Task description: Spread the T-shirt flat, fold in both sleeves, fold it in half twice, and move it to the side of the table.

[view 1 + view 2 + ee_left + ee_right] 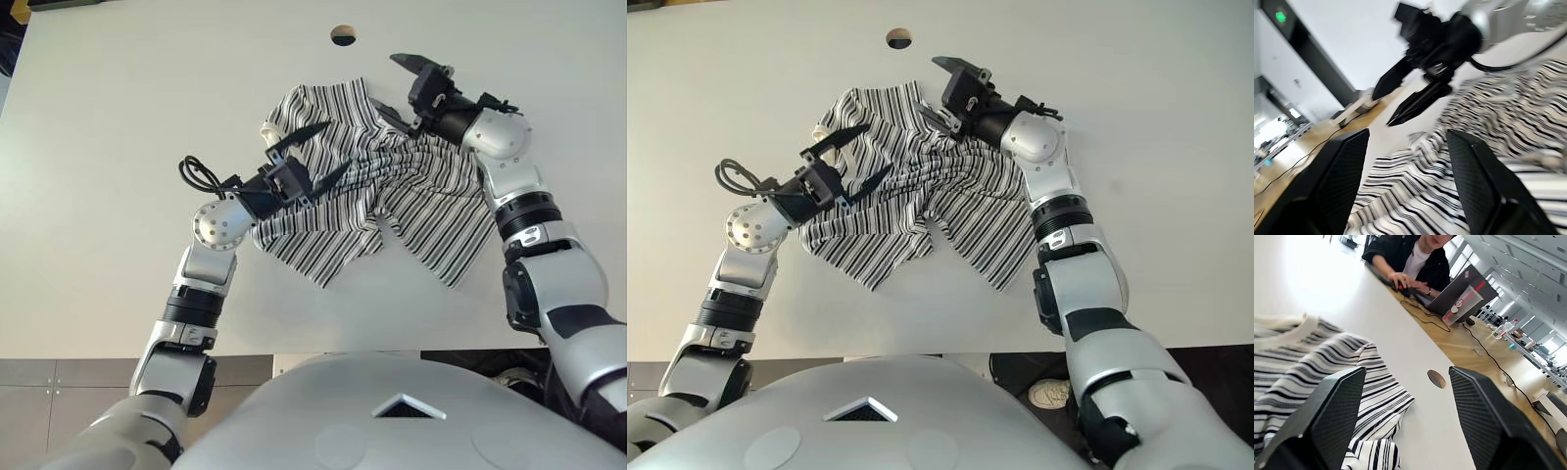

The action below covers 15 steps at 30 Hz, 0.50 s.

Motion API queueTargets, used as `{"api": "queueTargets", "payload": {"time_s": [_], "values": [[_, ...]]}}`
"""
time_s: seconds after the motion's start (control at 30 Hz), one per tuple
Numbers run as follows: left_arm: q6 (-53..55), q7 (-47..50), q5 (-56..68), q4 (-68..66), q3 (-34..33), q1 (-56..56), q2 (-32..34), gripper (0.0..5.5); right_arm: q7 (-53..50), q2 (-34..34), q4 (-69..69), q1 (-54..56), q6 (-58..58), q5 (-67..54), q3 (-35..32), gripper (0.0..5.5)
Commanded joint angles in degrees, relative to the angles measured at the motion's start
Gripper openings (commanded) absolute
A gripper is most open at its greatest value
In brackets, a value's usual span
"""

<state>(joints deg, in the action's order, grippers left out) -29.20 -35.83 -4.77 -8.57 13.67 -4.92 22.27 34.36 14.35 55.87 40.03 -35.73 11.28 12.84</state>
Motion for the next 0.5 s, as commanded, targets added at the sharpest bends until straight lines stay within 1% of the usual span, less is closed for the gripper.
{"api": "queueTargets", "payload": {"time_s": [0.03, 0.17, 0.27, 0.4, 0.5], "values": [[0.79, -1.95, -4.42, 2.93, 2.66, 2.41, 3.60, 2.87, -3.44, -0.40, 3.06, 3.41, -1.50, 6.29, 4.32, 3.08], [1.10, -2.33, -11.22, 3.49, 5.46, 4.08, 7.08, 2.87, -6.34, -0.92, 6.52, 6.04, -1.06, 11.42, 7.93, 3.08], [0.48, 0.06, -20.98, 2.54, 7.78, 3.73, 10.02, 2.87, -8.69, -0.96, 9.74, 8.26, 0.10, 14.94, 10.45, 3.08], [0.49, 1.48, -27.22, 1.53, 9.79, 3.08, 12.14, 2.87, -11.46, -0.79, 13.32, 10.59, 2.00, 18.54, 12.96, 3.08], [0.30, 1.04, -33.21, -0.69, 12.33, 2.80, 16.16, 2.87, -13.31, 0.00, 16.19, 12.34, 5.16, 21.87, 15.34, 3.08]]}}
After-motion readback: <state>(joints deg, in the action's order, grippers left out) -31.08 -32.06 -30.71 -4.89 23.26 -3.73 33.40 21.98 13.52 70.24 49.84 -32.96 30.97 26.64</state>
